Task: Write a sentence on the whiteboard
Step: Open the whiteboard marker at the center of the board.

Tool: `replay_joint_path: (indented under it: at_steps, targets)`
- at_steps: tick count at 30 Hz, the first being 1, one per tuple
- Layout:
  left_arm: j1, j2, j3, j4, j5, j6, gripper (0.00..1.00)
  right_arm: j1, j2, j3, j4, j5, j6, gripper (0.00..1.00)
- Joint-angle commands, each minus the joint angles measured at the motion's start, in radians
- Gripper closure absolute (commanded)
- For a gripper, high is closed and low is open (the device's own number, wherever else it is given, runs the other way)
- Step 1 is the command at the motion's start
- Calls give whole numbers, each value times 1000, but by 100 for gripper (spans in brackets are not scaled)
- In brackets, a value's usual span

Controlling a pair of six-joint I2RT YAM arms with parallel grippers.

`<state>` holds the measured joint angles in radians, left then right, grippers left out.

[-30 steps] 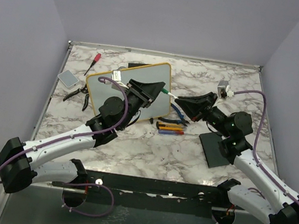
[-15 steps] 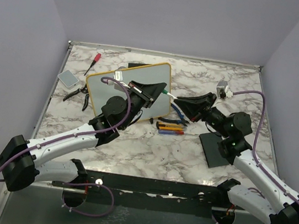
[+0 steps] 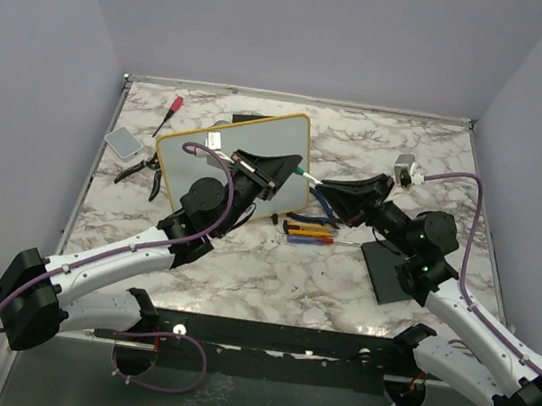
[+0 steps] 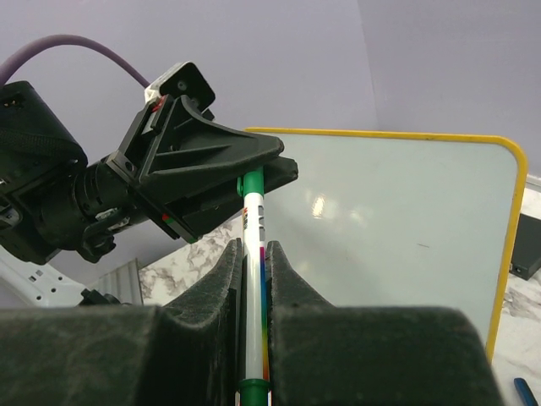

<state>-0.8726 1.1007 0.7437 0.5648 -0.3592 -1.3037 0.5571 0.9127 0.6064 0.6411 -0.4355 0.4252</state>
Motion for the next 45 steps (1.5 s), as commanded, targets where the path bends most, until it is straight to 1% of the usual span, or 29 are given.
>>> replay_joint_path:
  at_steps: [1, 10, 31, 39, 42, 45]
  targets:
    - [33, -53, -21, -13, -116, 26, 100, -11, -31, -5, 50, 49, -13, 99]
    - [57, -82, -30, -25, -146, 36, 100, -10, -32, -2, 36, 17, -18, 99]
    - [81, -144, -70, -28, -253, 31, 100, -10, -59, -12, -9, 26, -47, 99]
    - [83, -155, -67, -28, -250, 37, 100, -10, -68, -13, -22, 28, -51, 99]
    - [83, -162, -60, -29, -245, 58, 100, -10, -80, -15, -42, 50, -56, 99]
    - [83, -169, -40, -58, -221, 107, 100, -10, -99, 1, -105, 110, -74, 99]
